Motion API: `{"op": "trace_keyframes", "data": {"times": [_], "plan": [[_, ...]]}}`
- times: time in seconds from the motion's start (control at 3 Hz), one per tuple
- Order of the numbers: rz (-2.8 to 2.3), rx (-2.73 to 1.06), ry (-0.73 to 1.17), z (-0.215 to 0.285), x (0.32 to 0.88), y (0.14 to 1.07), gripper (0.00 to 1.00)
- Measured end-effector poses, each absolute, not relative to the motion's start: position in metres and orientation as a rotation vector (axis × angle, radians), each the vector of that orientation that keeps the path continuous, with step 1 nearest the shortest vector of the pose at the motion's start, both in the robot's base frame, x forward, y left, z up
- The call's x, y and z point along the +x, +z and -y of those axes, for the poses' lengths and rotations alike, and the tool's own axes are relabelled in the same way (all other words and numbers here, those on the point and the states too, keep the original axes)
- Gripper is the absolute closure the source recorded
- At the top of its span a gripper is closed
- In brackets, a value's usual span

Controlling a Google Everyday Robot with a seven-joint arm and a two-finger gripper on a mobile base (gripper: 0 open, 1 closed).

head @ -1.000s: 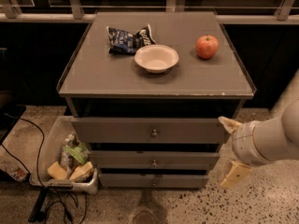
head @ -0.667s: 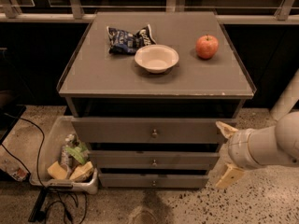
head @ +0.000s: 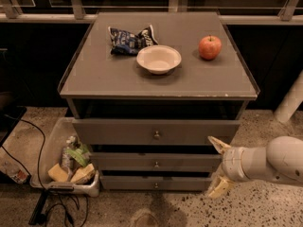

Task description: Open middle drawer

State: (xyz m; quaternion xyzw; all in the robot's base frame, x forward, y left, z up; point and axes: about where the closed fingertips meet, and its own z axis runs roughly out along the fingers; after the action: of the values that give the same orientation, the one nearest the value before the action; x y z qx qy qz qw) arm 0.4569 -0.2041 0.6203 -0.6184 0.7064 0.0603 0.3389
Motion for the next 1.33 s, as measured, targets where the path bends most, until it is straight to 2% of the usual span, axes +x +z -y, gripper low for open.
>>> {"op": "trace_keyframes", "data": {"times": [0.67, 1.33], "plan": [[-1.84, -1.629, 0.15, 0.198, 0.454, 0.618, 0.0], [-1.938, -1.693, 0.156, 0.181, 0.466, 0.537, 0.0]]}}
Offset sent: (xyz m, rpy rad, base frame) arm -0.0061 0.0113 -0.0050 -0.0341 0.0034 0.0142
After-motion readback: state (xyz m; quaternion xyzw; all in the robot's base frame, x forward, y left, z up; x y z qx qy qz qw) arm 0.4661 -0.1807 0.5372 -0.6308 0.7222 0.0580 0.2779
